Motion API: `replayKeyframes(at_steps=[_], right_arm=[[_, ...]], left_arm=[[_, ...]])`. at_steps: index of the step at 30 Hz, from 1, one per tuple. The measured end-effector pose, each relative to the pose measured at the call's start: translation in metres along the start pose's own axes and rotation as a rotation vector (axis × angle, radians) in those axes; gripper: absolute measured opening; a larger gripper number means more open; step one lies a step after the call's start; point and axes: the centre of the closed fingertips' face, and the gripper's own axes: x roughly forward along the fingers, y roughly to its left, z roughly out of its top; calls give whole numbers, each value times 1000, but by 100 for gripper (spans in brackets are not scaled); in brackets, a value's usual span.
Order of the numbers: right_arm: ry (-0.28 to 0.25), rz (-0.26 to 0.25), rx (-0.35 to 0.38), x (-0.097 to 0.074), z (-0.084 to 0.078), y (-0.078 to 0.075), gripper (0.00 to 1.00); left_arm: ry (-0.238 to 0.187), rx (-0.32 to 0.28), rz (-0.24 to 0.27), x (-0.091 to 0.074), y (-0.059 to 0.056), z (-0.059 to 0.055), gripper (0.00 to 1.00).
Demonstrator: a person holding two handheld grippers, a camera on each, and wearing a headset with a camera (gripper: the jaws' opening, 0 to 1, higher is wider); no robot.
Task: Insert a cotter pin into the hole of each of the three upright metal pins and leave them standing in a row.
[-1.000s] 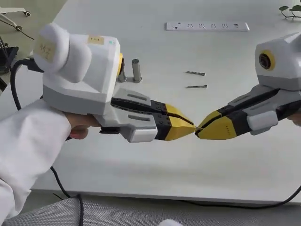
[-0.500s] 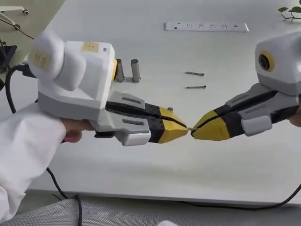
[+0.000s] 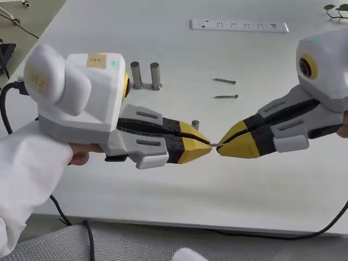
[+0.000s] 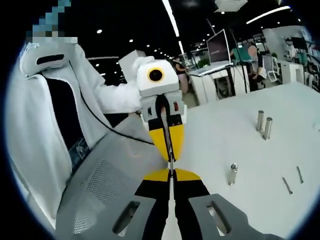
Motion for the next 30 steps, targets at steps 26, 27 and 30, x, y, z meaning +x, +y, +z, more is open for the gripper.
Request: replayKeyframes(at_steps=[26, 27, 30], right_arm=[[231, -178, 67, -9, -59, -62, 0], [229, -181, 69, -8, -59, -64, 0], [233, -202, 55, -8, -58, -69, 0]], left_arm=[[35, -8, 280, 10, 73, -24, 51], [48, -16, 279, 12, 75, -27, 51], [83, -35, 275, 19, 80, -40, 50]])
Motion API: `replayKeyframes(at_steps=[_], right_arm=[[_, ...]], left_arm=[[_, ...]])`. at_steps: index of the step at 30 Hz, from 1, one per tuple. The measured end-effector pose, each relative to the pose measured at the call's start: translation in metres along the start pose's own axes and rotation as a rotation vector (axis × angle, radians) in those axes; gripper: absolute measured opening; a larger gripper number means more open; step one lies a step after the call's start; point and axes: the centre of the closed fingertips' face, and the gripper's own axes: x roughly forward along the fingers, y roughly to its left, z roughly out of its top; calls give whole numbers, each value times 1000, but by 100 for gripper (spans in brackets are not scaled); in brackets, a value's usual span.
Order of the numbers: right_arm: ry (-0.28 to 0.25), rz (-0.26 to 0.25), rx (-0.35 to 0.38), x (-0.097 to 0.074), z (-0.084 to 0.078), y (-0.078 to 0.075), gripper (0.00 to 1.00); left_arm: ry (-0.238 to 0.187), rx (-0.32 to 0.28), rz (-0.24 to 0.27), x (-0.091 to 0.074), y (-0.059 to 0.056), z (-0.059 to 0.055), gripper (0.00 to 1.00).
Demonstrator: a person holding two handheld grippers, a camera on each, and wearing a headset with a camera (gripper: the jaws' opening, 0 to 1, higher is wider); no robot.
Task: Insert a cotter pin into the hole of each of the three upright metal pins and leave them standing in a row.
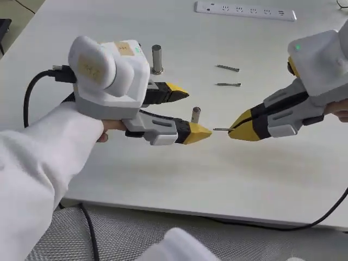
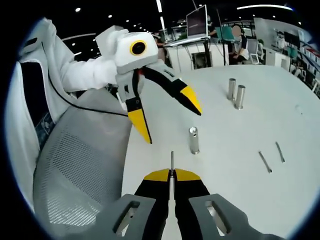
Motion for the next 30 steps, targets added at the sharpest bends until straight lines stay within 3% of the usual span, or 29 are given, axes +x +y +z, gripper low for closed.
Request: replayKeyframes(at_steps=[5, 9, 13, 14, 17, 20, 27, 30], right_arm=[[-10, -21, 1, 2, 5, -9, 0], [-16, -31, 13, 3, 7, -17, 0], [-2, -42, 18, 6, 5, -22, 0], [5, -45, 24, 6, 4, -22, 0], [13, -51, 30, 9, 3, -27, 0], [9, -46, 26, 9, 5, -29, 0], [-11, -27, 50, 12, 11, -28, 0], [-16, -27, 45, 13, 14, -31, 0]], left_arm=[[65, -22, 35, 10, 12, -19, 47], [85, -56, 73, 15, 25, -30, 39], [-7, -160, 44, 21, 22, -20, 31], [-18, -160, 42, 22, 23, -20, 30], [-12, -169, 25, 25, 23, -24, 21], [23, -140, 25, 26, 22, -28, 13], [14, -152, 13, 26, 21, -26, 9], [10, -128, 18, 25, 22, -25, 9]])
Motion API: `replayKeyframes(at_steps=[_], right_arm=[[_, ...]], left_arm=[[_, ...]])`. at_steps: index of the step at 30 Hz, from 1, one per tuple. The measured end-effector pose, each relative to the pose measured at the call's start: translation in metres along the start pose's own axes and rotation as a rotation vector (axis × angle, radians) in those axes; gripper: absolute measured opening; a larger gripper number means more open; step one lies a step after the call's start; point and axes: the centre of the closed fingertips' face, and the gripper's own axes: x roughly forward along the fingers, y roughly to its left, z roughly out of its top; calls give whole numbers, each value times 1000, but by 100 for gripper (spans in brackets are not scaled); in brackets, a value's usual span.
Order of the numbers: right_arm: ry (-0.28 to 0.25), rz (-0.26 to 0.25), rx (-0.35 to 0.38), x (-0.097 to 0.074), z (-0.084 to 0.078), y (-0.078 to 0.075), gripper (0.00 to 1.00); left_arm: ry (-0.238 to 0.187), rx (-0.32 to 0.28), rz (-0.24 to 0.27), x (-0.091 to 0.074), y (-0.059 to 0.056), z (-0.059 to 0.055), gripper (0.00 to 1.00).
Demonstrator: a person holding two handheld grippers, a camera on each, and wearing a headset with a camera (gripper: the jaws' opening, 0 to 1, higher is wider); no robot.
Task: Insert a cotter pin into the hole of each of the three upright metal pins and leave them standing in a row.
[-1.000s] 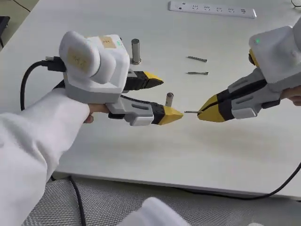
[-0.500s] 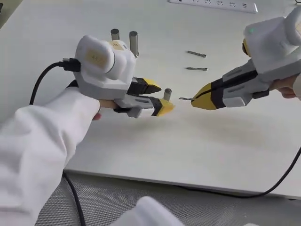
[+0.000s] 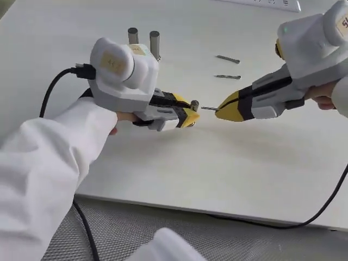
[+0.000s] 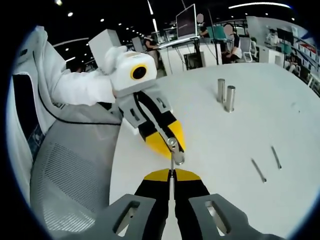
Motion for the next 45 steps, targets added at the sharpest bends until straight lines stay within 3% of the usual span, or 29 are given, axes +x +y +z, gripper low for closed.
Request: replayKeyframes(at_steps=[4, 7, 30, 45], right_arm=[[-3, 10, -14, 2, 2, 2, 0], [10, 10, -24, 4, 0, 0, 0], [0, -3, -65, 4, 10, -2, 0], [10, 1, -89, 4, 6, 1, 0]], left_arm=[[0, 21, -5, 0, -1, 0, 8], [-17, -5, -30, 0, -3, -1, 8], [-26, 18, -28, -1, 2, 1, 7], [28, 124, -25, 2, -6, 0, 7]])
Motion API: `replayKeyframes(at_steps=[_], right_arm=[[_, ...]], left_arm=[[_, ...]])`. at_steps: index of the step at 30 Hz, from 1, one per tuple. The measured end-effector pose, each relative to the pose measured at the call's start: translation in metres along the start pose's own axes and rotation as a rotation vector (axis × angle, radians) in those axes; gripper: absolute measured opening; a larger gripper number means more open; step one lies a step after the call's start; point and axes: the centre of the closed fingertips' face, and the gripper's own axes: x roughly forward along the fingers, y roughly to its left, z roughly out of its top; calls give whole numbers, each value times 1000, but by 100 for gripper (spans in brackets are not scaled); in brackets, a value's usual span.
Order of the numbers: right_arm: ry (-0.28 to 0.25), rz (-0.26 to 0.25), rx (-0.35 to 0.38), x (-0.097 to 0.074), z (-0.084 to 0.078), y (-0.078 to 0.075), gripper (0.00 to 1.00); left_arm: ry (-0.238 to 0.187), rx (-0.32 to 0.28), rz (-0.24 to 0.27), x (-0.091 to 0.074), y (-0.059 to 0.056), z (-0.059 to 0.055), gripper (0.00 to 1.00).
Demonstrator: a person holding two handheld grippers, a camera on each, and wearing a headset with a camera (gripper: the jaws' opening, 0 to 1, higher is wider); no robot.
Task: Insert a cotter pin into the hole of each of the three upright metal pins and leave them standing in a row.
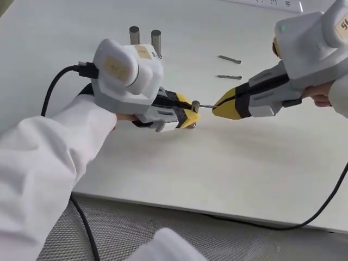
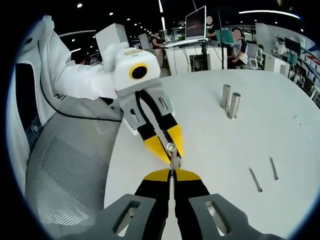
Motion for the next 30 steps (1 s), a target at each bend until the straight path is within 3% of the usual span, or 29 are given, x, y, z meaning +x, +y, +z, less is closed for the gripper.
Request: replayKeyframes(at_steps=[17, 25, 27, 30], right_arm=[[17, 3, -77, 17, 4, 1, 0], [33, 12, -131, 18, 4, -1, 0], [27, -5, -146, 17, 5, -4, 0], [-4, -15, -134, 15, 8, -5, 21]], left_arm=[[19, 30, -12, 0, -3, -1, 8], [38, 57, -14, 0, -4, -1, 8], [43, 59, -9, 0, -4, -2, 10], [42, 53, -5, -2, -3, -3, 13]])
